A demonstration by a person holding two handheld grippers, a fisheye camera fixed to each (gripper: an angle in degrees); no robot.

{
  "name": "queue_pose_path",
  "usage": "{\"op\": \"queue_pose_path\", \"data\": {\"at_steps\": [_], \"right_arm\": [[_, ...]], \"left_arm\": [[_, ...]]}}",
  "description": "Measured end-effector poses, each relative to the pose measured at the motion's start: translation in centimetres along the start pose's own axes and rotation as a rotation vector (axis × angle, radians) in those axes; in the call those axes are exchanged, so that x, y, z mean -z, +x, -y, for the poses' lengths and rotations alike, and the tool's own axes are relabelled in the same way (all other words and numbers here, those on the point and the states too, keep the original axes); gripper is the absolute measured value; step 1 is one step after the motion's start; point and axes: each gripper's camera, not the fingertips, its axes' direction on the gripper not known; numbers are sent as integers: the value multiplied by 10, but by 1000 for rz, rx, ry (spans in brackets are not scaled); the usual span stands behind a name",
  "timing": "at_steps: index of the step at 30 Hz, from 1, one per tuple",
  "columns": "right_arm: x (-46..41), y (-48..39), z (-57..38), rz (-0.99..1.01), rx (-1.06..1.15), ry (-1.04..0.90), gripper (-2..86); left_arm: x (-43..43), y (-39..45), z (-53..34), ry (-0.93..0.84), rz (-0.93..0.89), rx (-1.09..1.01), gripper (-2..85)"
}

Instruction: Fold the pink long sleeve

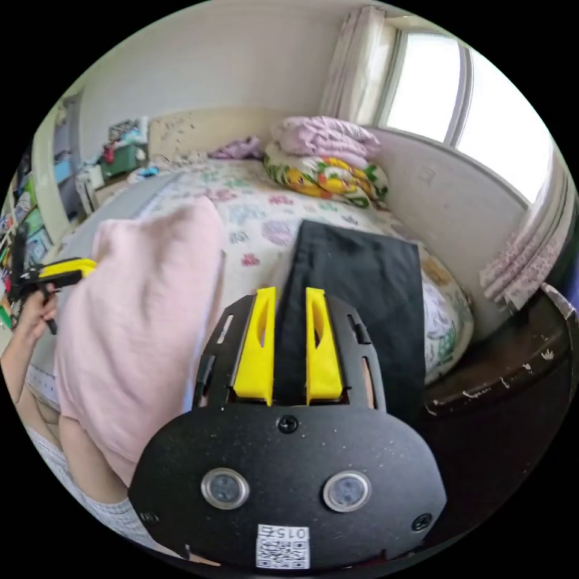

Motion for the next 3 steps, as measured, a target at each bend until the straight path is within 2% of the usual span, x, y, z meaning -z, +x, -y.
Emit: {"op": "queue_pose_path", "data": {"at_steps": [3], "right_arm": [[-36,5,4,36,25,-199,158]], "left_arm": [[5,16,-2,39,34,7,63]]}}
